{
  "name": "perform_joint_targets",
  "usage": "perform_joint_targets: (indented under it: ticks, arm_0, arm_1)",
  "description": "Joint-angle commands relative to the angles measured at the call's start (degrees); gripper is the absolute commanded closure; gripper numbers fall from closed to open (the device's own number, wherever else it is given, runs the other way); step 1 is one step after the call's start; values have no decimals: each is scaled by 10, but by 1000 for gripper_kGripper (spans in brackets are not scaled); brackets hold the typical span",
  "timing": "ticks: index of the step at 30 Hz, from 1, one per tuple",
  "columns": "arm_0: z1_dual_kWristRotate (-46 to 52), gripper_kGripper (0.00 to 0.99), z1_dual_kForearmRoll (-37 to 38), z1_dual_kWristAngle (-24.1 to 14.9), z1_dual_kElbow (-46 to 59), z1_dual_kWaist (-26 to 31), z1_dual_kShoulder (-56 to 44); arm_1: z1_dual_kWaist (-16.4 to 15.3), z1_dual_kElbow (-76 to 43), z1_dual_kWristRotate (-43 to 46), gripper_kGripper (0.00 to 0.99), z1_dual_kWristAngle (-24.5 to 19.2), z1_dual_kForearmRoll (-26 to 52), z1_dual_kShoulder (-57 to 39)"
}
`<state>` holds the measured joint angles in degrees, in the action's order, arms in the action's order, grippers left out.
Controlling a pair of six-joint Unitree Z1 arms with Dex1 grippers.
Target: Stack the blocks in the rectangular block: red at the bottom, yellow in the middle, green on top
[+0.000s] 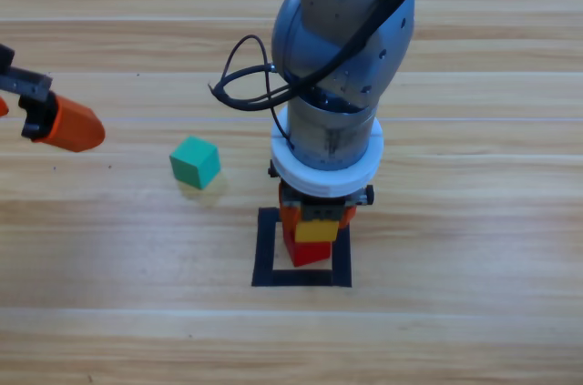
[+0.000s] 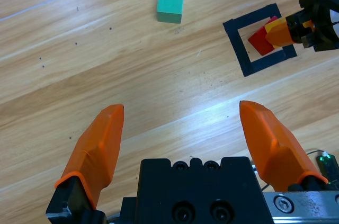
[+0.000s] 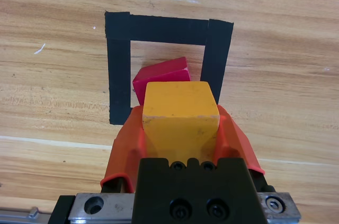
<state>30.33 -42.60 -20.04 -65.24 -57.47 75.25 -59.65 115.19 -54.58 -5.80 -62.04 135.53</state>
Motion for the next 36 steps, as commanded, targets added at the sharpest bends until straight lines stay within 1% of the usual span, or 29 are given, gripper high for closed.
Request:
perform_joint_targets:
  ticks: [1, 7, 13, 18, 25, 36]
  arm_0:
    - [0, 57, 5, -2, 13, 11, -12]
    - [-1, 57, 9, -2, 16, 13, -12]
    - [-2, 57, 15, -1, 20, 14, -10]
    - [-2, 57, 18, 0, 23, 15, -8]
    - [-2, 57, 24, 1, 28, 16, -7]
    - [0, 57, 28, 4, 29, 21, 10]
  arm_1:
    - [-12, 1, 16, 835, 0, -6, -3]
    - [-15, -7, 53, 837, -4, -6, -28]
    - [-23, -17, 72, 837, -29, -6, -71]
    - [-23, -20, 78, 837, -28, -6, -68]
    - [-24, -16, 103, 837, -11, -6, -41]
    - [-24, -15, 134, 837, 1, -20, -25]
